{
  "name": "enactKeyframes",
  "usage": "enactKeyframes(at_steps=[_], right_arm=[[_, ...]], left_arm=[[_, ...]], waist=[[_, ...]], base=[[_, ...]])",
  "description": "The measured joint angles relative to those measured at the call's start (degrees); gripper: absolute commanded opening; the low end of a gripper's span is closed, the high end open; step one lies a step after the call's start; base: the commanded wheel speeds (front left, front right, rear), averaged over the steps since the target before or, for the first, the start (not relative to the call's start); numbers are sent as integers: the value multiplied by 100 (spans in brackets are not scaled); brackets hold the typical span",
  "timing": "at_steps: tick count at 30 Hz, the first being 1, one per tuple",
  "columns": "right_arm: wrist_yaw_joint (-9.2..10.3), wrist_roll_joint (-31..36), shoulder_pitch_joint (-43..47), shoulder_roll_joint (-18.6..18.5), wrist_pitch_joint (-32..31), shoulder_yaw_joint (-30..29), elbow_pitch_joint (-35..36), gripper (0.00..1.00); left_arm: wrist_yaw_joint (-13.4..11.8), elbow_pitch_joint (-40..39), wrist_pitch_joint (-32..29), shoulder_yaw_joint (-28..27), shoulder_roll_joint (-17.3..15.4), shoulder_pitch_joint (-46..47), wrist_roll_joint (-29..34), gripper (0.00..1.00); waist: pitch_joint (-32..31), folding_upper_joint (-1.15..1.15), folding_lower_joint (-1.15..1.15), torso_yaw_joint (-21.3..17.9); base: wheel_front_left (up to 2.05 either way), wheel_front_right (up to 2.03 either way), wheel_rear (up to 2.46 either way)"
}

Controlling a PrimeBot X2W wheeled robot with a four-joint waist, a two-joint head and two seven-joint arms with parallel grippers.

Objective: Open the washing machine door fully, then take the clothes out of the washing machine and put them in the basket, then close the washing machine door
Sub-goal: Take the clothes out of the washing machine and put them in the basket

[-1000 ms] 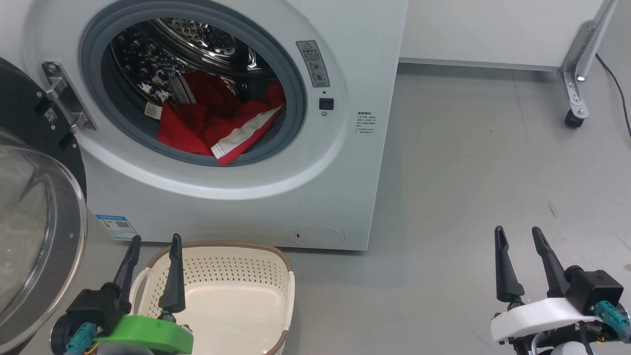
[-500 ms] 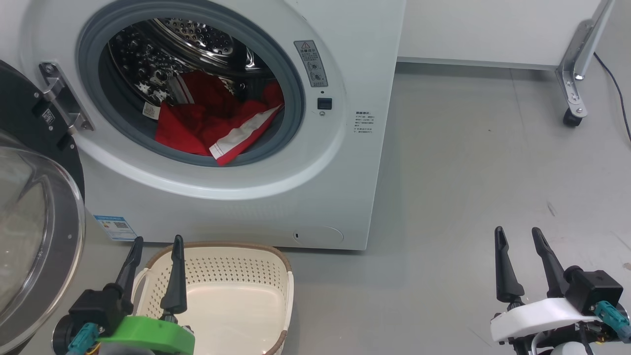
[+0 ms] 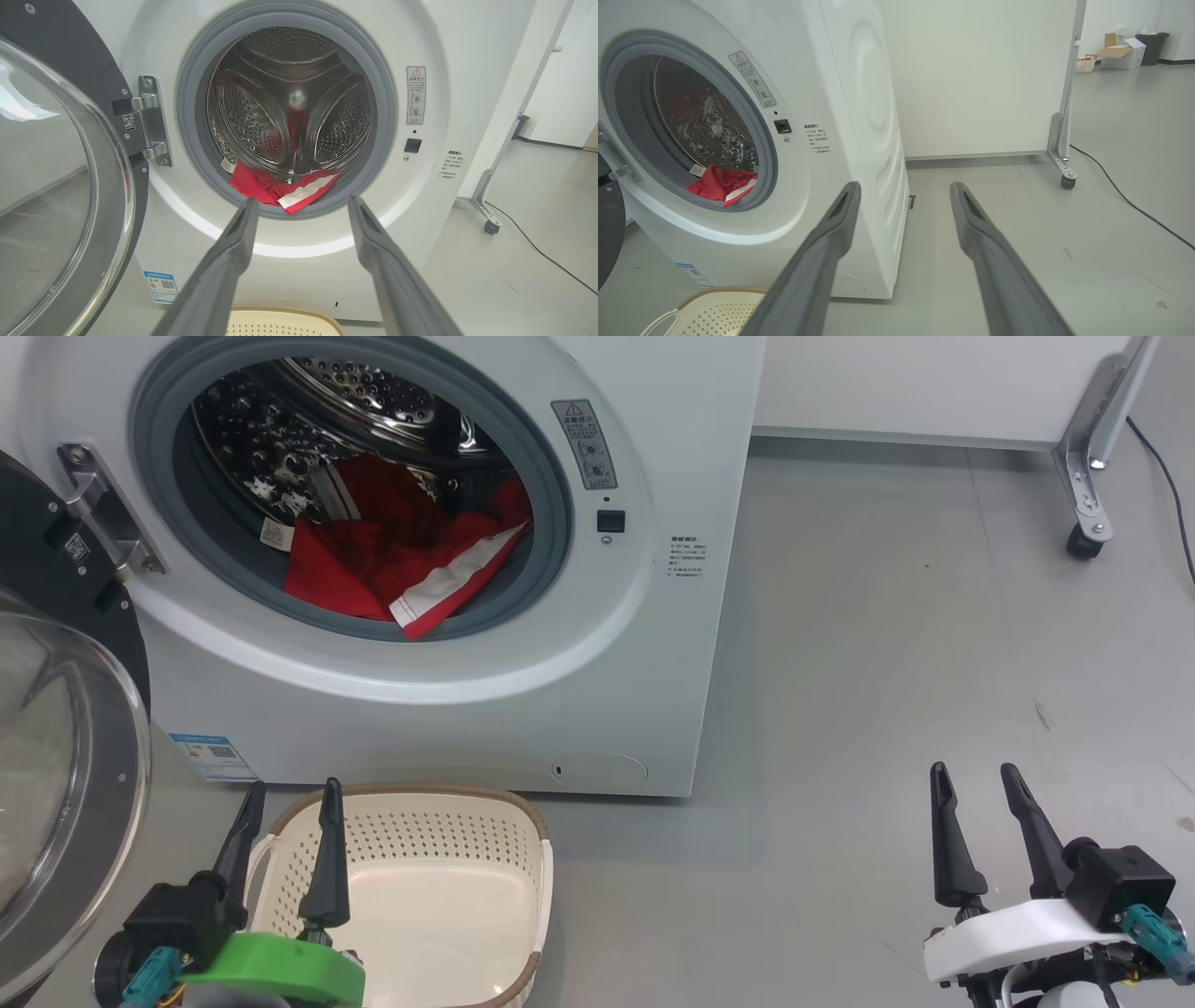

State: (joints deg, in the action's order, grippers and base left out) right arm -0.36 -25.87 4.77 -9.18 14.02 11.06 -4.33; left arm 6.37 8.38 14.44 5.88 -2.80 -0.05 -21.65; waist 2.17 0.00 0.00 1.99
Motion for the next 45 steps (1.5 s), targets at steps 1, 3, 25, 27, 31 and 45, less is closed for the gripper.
enactKeyframes(at_steps=[1,3,25,27,31,45], right_arm=[[0,0,-2,5,0,8,11,100],[0,1,-3,10,-1,31,31,100],[-35,81,-371,167,-67,411,296,100],[-75,85,-519,222,-67,475,318,100],[-110,88,-656,305,-67,546,308,100],[-202,70,-1015,508,-52,653,203,100]], left_arm=[[0,-3,0,-4,0,0,0,100],[0,-9,0,-8,-2,0,0,100],[-204,-275,-1036,-304,-525,1223,134,100],[-249,-245,-1351,-510,-635,1666,-37,100],[-326,-79,-1785,-791,-740,2278,-320,100],[-800,820,-2983,-1140,-1363,4048,-398,100]], waist=[[27,0,0,-9],[92,0,0,-32],[1373,0,0,-721],[1584,0,0,-896],[1841,0,0,-1166],[2594,0,0,-2157]], base=[[0,0,0],[0,0,0],[0,0,0],[0,0,0],[0,0,0],[0,0,0]])
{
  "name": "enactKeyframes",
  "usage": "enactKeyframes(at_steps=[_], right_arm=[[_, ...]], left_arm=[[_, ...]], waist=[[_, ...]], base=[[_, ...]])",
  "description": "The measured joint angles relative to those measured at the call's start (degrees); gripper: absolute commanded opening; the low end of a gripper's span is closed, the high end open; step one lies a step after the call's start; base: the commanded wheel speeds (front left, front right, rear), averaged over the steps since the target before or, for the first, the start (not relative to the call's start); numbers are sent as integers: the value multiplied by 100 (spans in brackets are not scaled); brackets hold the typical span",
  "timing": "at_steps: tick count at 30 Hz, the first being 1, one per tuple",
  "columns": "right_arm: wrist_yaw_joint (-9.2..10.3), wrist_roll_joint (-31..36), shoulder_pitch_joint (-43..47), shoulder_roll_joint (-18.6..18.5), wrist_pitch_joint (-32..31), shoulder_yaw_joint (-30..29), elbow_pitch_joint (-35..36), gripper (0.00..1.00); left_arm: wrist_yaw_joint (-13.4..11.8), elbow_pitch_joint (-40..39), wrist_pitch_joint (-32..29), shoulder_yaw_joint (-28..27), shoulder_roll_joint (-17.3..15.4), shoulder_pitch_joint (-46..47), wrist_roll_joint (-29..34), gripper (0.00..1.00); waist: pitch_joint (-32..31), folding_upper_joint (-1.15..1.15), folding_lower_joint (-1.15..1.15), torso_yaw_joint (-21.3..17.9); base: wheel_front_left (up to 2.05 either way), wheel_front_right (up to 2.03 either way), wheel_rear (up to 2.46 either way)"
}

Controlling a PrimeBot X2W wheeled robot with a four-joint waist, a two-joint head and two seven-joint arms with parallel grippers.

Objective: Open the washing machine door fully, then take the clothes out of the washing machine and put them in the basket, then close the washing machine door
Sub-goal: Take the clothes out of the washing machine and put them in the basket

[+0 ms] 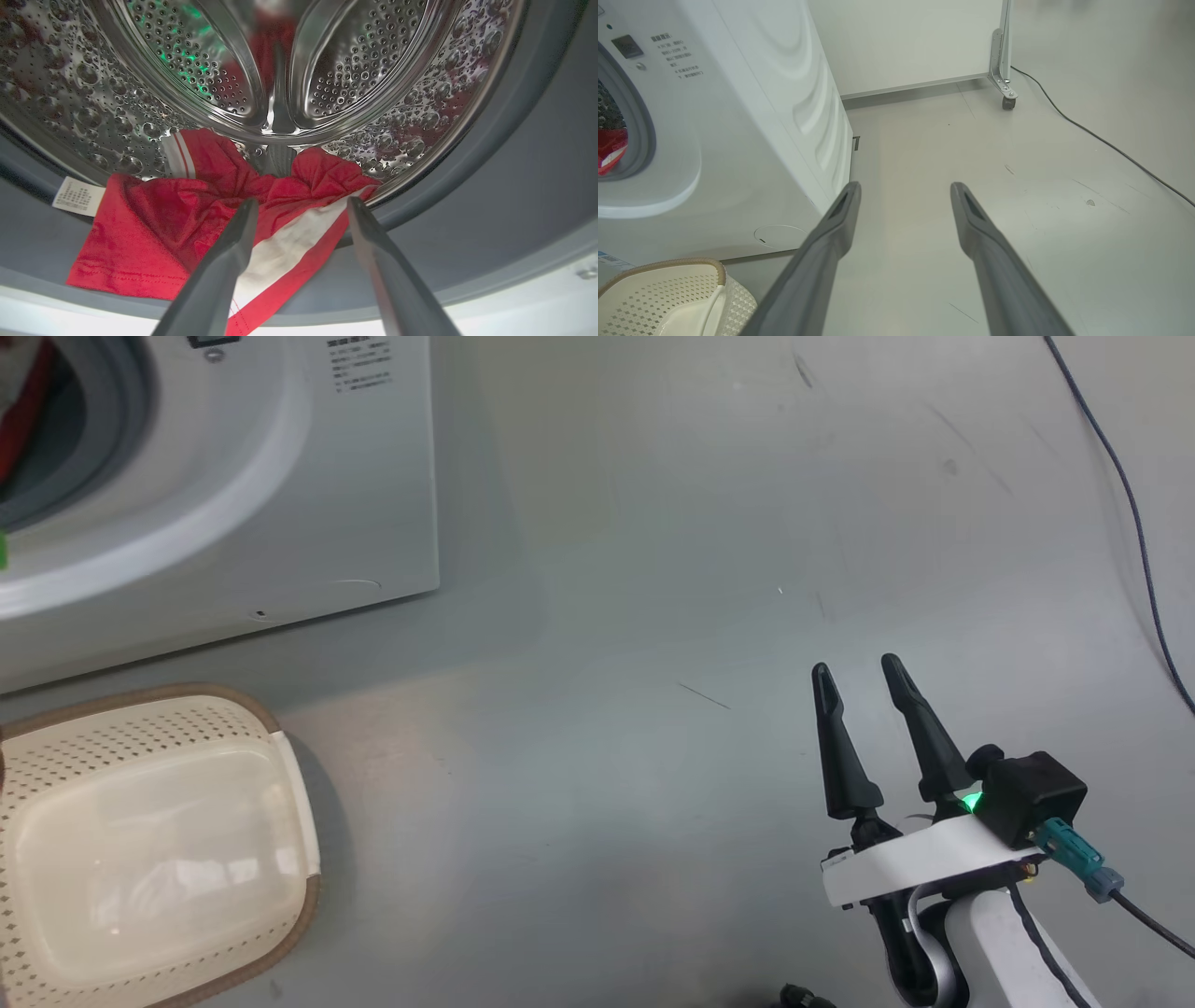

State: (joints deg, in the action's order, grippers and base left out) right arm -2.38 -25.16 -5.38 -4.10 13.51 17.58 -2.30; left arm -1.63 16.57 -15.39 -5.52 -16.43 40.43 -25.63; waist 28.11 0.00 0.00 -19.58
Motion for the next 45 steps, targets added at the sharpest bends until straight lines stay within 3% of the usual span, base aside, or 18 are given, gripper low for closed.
enactKeyframes(at_steps=[13,23,42,43,44,45], right_arm=[[-16,-64,-154,110,51,113,-188,100],[-15,-71,-220,146,64,91,-219,100],[-16,-52,-352,166,68,45,-242,100],[-16,-52,-352,168,68,40,-242,100],[-16,-52,-352,169,68,35,-242,100],[-16,-52,-352,171,68,30,-241,100]], left_arm=[[-167,938,-523,-47,-809,639,425,100],[-269,1489,-612,-67,-923,984,586,100],[-332,2194,-523,75,-975,1488,759,100],[-332,2213,-523,80,-975,1504,758,78],[-331,2239,-525,83,-975,1526,758,0],[-326,2265,-534,94,-972,1549,757,0]], waist=[[532,0,0,-723],[775,0,0,-964],[835,0,0,-940],[836,0,0,-940],[838,0,0,-939],[839,0,0,-938]], base=[[0,0,0],[0,0,0],[0,0,0],[0,0,0],[0,0,0],[0,0,0]])
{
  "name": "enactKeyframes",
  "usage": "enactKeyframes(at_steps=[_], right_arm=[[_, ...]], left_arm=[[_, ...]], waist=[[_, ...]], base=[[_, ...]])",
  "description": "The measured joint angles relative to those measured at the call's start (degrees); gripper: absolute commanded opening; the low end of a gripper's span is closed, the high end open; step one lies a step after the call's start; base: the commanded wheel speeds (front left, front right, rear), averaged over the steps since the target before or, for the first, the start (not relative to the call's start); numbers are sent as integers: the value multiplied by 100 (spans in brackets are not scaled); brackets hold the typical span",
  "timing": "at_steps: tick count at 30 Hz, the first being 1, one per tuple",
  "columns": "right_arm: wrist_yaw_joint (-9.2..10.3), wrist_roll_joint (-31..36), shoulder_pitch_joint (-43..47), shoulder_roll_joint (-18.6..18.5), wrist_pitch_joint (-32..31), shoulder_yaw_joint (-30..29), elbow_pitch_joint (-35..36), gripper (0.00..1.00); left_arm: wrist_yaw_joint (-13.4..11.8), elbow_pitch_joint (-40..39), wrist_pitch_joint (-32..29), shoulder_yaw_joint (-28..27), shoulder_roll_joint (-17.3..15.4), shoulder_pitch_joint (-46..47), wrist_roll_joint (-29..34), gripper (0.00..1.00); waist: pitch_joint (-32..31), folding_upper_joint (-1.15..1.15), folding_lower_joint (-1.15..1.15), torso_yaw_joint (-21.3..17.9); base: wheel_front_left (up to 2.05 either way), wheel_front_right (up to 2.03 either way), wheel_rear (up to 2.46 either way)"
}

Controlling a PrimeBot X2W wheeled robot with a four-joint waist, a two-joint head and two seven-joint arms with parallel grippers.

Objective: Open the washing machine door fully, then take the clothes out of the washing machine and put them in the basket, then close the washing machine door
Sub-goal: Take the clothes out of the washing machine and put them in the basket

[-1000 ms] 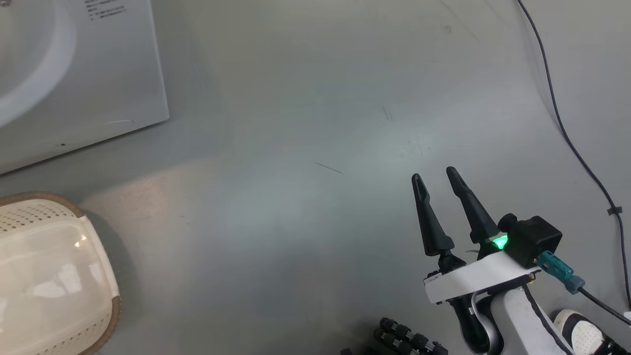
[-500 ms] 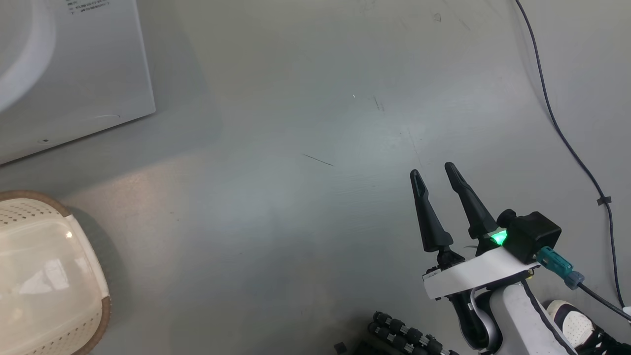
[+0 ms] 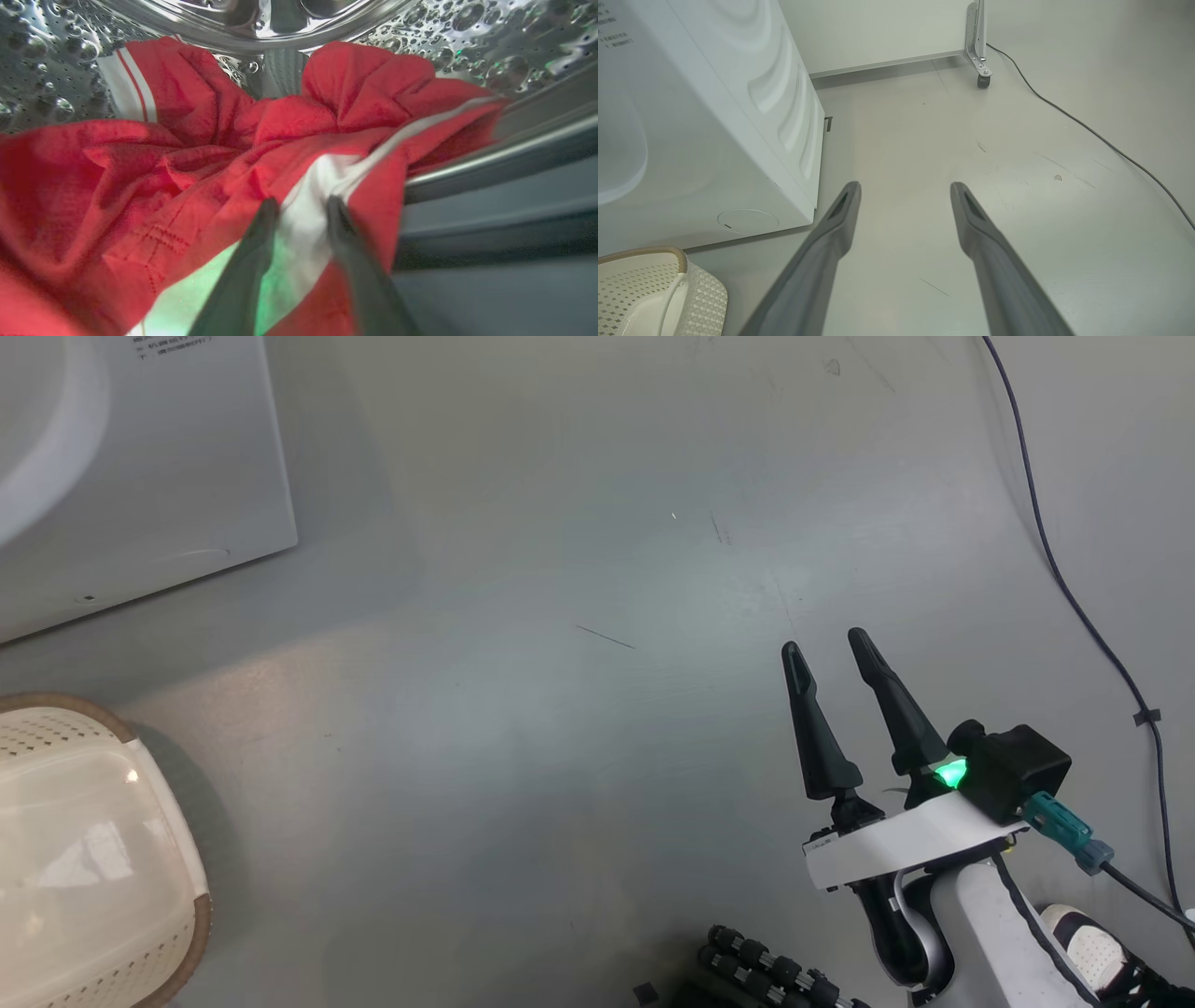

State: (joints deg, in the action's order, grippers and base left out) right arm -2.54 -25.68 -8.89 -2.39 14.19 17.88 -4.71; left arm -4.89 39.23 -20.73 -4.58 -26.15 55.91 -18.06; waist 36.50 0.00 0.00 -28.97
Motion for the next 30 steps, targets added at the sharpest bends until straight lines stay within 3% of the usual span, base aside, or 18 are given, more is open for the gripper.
enactKeyframes(at_steps=[7,30], right_arm=[[0,2,-1,9,0,-46,5,100],[2,233,-2,-32,0,-361,-1,100]], left_arm=[[55,151,-9,71,55,105,-1,0],[470,599,1404,236,760,104,-111,0]], waist=[[-15,0,0,35],[-524,0,0,575]], base=[[0,0,0],[0,0,0]])
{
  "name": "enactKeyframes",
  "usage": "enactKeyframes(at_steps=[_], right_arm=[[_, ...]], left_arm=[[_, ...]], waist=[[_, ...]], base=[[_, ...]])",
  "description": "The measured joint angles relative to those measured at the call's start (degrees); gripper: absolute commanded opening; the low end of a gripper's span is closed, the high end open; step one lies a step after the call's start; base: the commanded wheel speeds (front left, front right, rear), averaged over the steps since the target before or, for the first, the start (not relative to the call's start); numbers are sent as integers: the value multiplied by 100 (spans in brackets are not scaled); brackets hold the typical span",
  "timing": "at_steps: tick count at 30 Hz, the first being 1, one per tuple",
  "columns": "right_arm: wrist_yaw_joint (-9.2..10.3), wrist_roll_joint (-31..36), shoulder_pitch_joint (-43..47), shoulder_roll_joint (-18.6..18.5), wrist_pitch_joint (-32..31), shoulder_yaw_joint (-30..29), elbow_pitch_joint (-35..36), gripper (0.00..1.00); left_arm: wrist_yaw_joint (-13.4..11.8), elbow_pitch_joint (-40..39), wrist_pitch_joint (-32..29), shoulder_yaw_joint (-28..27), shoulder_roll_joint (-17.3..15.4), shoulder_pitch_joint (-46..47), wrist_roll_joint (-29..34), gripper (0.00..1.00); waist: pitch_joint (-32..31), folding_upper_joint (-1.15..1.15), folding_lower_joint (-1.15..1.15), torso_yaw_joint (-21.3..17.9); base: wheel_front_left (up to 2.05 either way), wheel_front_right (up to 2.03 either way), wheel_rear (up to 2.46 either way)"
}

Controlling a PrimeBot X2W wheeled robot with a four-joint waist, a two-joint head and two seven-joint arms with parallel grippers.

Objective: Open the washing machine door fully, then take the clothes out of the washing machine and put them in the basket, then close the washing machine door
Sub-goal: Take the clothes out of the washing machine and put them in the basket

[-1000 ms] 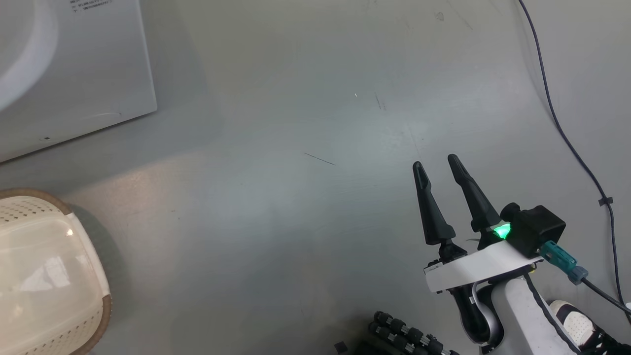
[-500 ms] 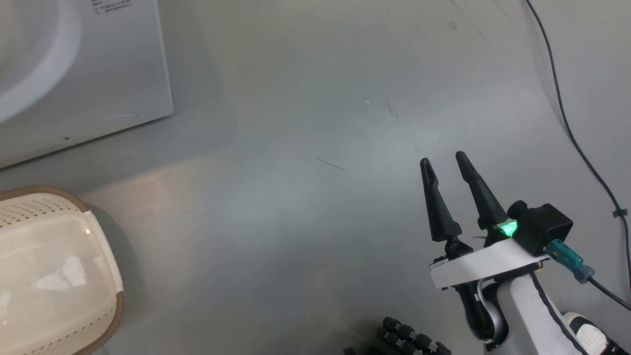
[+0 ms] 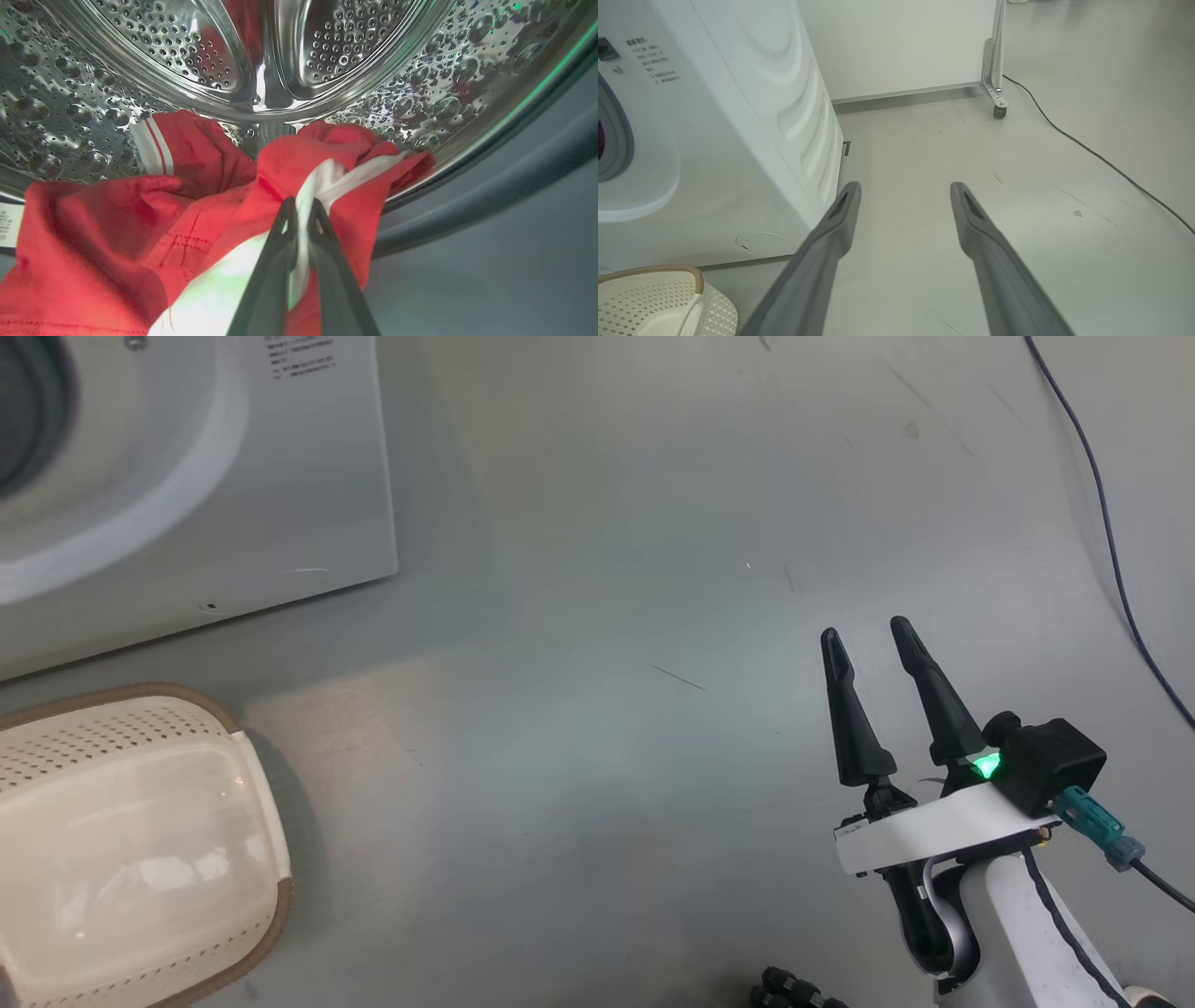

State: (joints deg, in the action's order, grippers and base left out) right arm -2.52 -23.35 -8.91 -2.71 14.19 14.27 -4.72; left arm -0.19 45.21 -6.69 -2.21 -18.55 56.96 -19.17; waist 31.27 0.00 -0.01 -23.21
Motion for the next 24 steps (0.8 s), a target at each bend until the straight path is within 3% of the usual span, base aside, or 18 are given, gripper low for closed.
enactKeyframes(at_steps=[24], right_arm=[[-43,140,171,-191,1,-133,-183,100]], left_arm=[[554,160,1840,137,702,-741,-154,0]], waist=[[-998,0,1,958]], base=[[0,0,0]])
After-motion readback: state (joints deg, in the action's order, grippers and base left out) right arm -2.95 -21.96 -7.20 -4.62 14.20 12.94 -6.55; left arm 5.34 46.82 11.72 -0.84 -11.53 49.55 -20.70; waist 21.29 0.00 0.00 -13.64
